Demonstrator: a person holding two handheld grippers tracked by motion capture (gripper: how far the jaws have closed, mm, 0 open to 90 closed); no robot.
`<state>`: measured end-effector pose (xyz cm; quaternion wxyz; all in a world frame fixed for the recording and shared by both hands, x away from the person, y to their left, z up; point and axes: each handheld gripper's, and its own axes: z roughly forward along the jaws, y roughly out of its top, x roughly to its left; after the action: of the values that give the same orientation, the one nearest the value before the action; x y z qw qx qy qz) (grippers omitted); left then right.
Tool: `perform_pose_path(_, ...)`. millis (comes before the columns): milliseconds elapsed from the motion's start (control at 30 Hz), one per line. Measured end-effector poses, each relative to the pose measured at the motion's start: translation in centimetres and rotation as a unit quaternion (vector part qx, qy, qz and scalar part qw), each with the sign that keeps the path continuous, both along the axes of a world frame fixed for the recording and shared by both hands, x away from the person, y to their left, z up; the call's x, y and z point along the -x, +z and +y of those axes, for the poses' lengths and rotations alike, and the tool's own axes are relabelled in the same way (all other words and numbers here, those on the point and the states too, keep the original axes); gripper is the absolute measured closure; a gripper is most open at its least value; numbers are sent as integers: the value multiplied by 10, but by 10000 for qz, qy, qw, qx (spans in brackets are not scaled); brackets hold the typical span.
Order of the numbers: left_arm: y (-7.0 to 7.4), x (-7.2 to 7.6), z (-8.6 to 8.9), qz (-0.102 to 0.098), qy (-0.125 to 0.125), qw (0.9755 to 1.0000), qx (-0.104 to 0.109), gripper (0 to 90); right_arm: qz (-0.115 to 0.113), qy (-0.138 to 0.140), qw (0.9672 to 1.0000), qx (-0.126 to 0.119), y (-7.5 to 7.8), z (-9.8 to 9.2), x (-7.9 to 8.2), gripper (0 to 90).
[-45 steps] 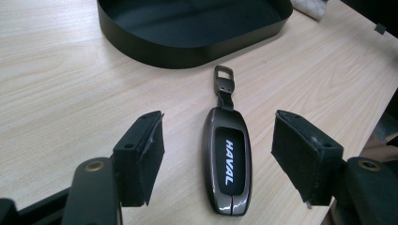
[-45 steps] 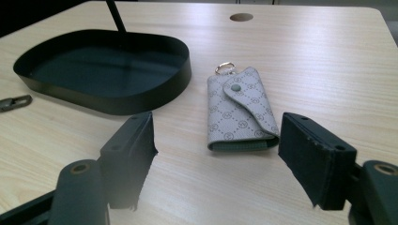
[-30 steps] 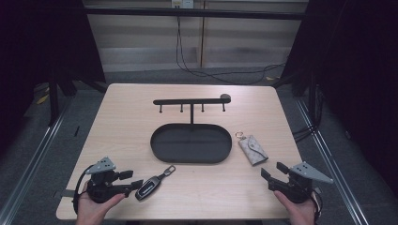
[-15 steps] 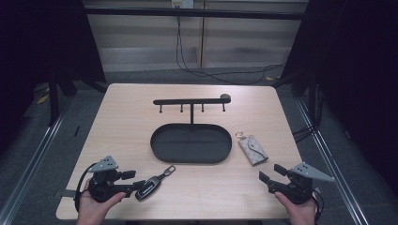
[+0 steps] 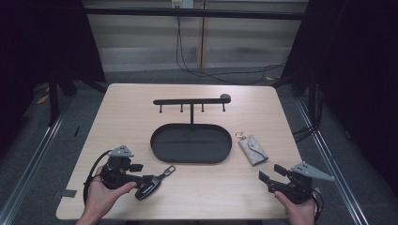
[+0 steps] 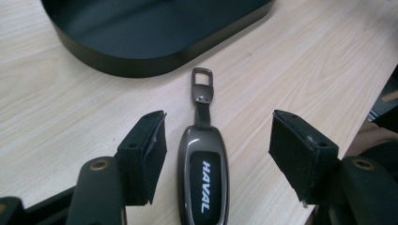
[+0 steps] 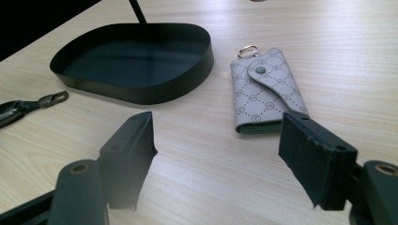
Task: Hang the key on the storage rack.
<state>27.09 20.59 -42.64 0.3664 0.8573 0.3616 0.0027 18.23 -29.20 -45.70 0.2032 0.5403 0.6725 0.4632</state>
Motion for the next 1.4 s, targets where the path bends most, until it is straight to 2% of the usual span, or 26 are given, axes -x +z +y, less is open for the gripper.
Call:
perform_pose_path(133, 2, -5, -6, 12, -36, 9999, -155, 397, 41, -19, 10000, -35, 0, -1, -1, 248)
perform_pose_path(233, 5, -9, -11, 32, -44, 9999, -145, 426, 67, -10, 10000, -46, -1, -1, -1, 248)
perform_pose_path(333, 8, -11, -16, -104, -53, 9994, -315, 446, 82, 15, 10000, -37, -1, -1, -1, 246)
perform_pose_path(400, 9, -13, -19, -109, -59, 9992, -373, 462, 83, 58, 9999, -42, -1, -1, -1, 241)
perform_pose_path(433, 9, -14, -23, -110, -96, 9986, -514, 481, 84, 69, 9999, -41, -1, 0, -1, 240)
perform_pose_path(533, 8, -16, -26, -108, -179, 9980, -598, 500, 85, 76, 9999, -49, -1, 0, -1, 240)
perform_pose_path(567, 9, -18, -29, -39, -268, 9974, -673, 501, 88, 72, 9999, -39, -1, 0, -1, 240)
perform_pose_path(733, 9, -23, -35, 48, -328, 9963, -795, 512, 110, 75, 9999, -36, -1, 0, -1, 240)
perform_pose_path(867, 5, -27, -42, 98, -384, 9937, -1053, 516, 108, 102, 9999, -23, -1, 0, -1, 238)
perform_pose_path(967, -1, -31, -49, 265, -421, 9913, -1219, 524, 112, 92, 9999, -35, -1, 0, -1, 234)
perform_pose_path(1167, -2, -38, -54, 394, -458, 9894, -1317, 544, 139, 123, 9998, -3, -1, 0, -2, 234)
perform_pose_path(1400, -8, -45, -65, 520, -555, 9856, -1509, 526, 208, 145, 9997, 7, -1, 1, -3, 234)
